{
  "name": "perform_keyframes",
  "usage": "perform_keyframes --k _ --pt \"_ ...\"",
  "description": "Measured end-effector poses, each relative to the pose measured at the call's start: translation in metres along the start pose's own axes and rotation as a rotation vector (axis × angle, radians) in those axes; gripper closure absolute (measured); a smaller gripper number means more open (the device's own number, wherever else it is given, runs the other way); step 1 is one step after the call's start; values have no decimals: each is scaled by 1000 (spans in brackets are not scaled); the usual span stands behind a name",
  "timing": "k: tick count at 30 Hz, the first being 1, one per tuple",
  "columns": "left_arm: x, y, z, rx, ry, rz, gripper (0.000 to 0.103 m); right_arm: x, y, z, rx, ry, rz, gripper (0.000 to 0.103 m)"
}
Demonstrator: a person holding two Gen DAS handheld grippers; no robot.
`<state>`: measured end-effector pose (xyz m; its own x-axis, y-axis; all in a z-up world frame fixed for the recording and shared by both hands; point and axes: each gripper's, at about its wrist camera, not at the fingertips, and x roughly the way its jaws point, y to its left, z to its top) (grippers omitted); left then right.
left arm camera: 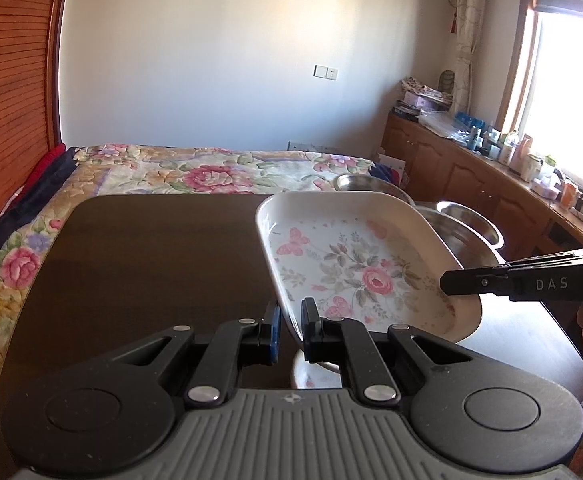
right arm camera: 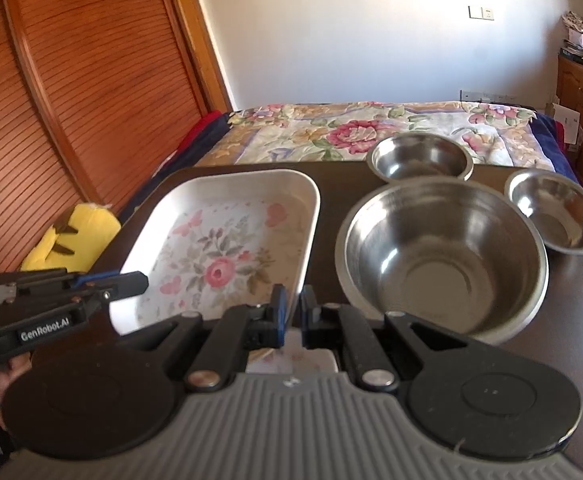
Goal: Organize plates and bowls
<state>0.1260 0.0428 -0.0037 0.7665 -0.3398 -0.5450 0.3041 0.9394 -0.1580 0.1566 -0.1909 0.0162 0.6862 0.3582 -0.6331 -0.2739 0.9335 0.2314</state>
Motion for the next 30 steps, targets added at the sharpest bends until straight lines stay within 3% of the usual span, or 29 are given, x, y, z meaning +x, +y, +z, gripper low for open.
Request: perform_keyframes --k 9,30 --pt "-14 -16 -36 3 16 -11 91 -18 -6 -34 -5 -13 18 94" --pt "-19 -26 -66 37 53 -8 91 -26 -8 -80 -3 -14 35 92"
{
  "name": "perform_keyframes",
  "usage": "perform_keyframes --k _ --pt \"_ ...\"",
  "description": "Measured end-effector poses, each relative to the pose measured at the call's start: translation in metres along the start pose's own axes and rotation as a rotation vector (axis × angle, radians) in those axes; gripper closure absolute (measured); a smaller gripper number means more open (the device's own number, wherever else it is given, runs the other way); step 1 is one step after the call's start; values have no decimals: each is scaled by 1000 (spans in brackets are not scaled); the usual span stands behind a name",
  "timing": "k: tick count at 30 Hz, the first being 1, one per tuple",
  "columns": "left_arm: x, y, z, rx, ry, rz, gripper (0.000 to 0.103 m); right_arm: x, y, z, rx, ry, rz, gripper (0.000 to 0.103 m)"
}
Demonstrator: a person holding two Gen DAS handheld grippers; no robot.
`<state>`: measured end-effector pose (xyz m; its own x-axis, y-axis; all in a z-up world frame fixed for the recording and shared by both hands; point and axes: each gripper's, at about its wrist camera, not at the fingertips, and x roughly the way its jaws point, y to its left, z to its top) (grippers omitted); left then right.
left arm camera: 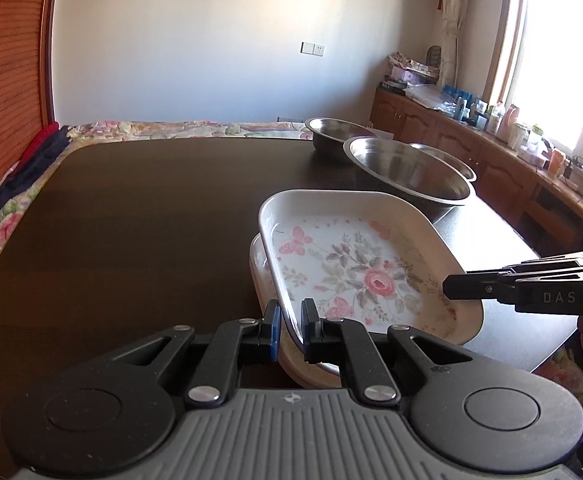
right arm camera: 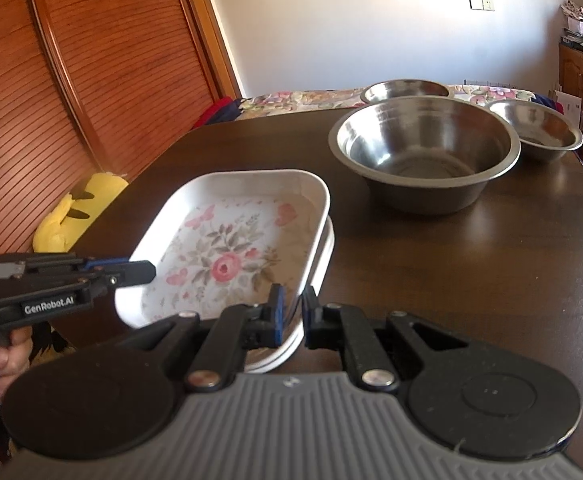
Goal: Organize plates and bowls
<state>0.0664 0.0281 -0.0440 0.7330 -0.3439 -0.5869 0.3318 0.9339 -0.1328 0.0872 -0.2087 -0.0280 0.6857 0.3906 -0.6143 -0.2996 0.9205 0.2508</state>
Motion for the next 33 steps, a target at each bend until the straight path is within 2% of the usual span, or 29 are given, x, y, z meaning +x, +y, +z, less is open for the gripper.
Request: perform_keyframes --k 11,28,30,32,33 --pt "1 -8 -1 60 -10 56 89 2 5 -5 -39 -3 -22 90" --pt "-2 7 -8 23 -14 73 90 9 10 -5 -41 -6 7 89" --pt "-4 9 -7 14 -21 70 85 7 7 -4 -21 -11 17 89" --pt "-6 10 -6 7 -33 70 72 3 3 -2 -14 -22 19 88" --pt "-7 10 -4 7 -40 72 69 1 1 0 -8 -28 21 88"
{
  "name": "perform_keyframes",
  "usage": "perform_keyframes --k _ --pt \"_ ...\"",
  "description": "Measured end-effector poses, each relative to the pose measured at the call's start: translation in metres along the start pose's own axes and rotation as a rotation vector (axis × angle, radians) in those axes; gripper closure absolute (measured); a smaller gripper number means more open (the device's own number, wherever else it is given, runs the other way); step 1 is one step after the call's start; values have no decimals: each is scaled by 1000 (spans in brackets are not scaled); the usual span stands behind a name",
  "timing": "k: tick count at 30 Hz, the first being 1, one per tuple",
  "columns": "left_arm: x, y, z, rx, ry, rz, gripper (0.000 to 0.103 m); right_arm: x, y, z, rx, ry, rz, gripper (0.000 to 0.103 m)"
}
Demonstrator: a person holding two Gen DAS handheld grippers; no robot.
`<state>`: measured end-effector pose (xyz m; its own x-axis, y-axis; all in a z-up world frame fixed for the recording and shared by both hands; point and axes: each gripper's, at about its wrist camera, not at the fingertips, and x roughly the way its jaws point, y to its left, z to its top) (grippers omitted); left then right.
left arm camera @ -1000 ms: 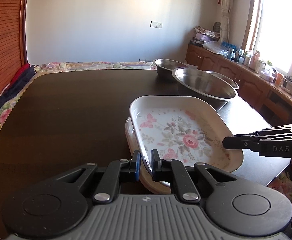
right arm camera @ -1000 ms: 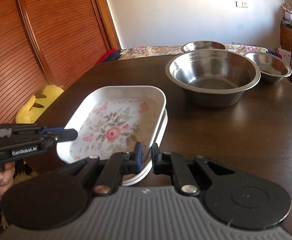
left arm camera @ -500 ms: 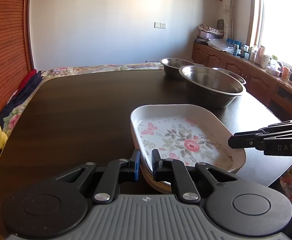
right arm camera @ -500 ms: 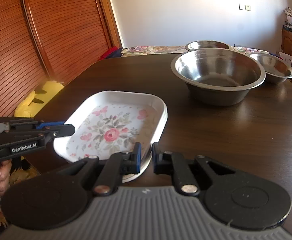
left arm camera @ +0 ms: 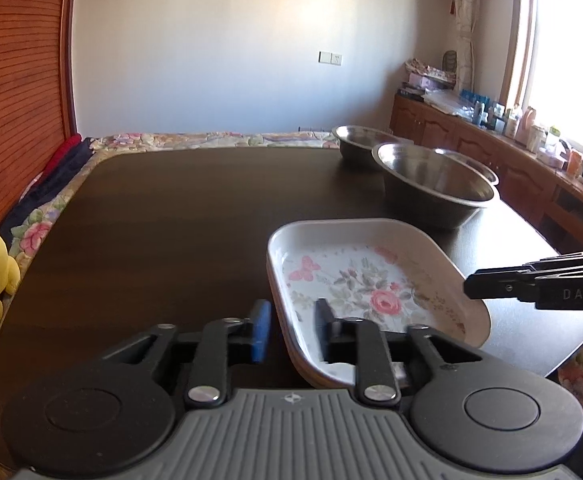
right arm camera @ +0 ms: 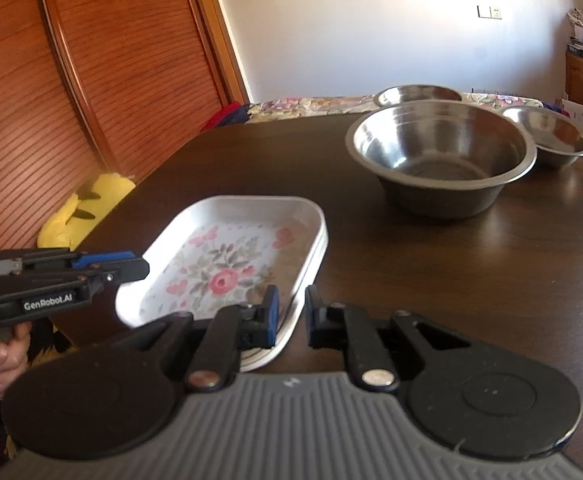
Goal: Organize plates and bowls
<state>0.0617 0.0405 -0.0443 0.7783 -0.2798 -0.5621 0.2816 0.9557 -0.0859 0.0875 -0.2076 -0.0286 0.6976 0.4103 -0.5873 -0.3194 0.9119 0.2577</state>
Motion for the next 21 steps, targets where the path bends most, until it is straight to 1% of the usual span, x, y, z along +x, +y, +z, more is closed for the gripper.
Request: perform_keyframes --k 2,7,9,11,16,21 --pt "-2 0 5 2 -13 2 61 -5 -5 3 9 -17 -10 88" --pt "0 -7 22 19 -47 -1 52 -19 -20 15 18 -64 -38 88" --pt "3 -13 30 27 -57 -8 51 -24 -25 19 11 -82 -56 88" --pt "8 -20 38 37 -68 -15 47 -30 -33 23 5 -102 -73 88" --pt "19 -43 57 67 -87 -38 40 -39 -50 36 -1 -141 -109 88" --pt "30 -63 70 86 -91 -46 38 -45 -70 46 -5 -168 -124 88"
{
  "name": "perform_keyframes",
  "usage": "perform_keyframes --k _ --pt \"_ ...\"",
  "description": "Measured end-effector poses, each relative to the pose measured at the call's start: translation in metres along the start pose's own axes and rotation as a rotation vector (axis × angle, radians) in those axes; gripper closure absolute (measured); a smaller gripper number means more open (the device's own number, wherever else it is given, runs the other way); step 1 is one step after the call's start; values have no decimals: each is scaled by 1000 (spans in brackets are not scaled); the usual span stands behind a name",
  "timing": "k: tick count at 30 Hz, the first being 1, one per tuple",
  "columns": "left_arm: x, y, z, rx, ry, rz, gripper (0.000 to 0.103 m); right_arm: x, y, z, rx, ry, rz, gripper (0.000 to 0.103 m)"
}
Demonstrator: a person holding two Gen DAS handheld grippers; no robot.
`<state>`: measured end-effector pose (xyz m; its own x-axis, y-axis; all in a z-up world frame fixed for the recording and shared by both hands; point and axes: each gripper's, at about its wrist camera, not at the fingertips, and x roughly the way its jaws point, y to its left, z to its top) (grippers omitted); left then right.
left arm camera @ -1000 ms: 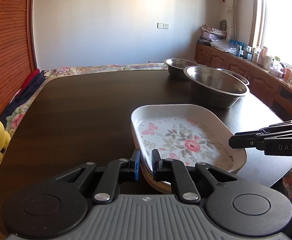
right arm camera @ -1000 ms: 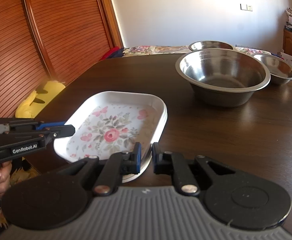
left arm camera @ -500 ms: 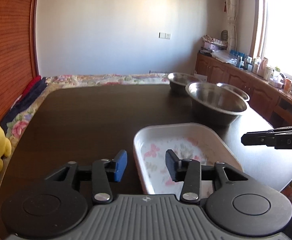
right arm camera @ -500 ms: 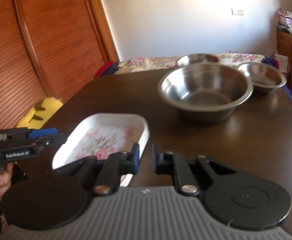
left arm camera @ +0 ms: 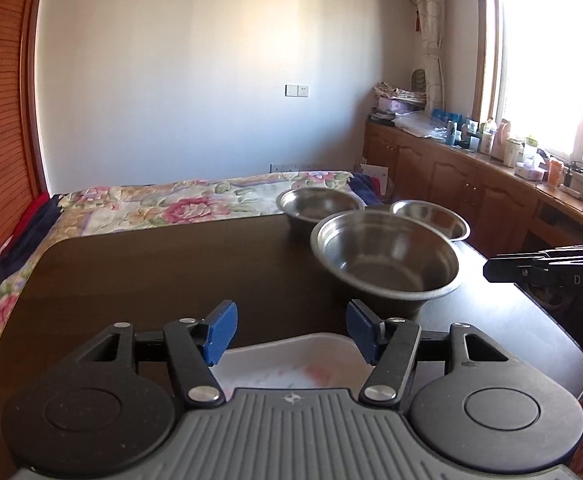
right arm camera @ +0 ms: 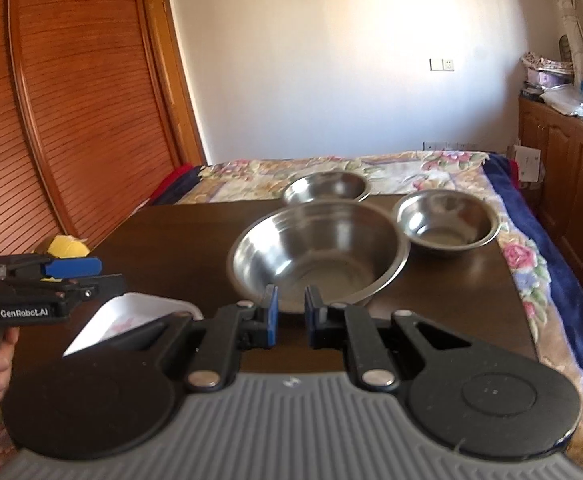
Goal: Organize plates and bowls
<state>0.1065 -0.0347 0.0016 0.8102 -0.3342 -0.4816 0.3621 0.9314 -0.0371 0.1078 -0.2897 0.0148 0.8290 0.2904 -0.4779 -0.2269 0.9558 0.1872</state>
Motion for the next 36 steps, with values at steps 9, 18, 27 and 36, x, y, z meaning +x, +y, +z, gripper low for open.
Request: perform_keyframes --k 9,18,27,36 --pt "27 -24 13 21 15 23 28 8 -32 14 -11 -37 -10 65" --pt "56 -36 23 29 36 32 21 30 -56 17 -4 -30 -12 58" --pt "82 -31 29 7 57 31 21 54 -73 14 35 6 1 58" --pt "103 -27 32 -9 79 14 22 68 -81 14 59 28 21 58"
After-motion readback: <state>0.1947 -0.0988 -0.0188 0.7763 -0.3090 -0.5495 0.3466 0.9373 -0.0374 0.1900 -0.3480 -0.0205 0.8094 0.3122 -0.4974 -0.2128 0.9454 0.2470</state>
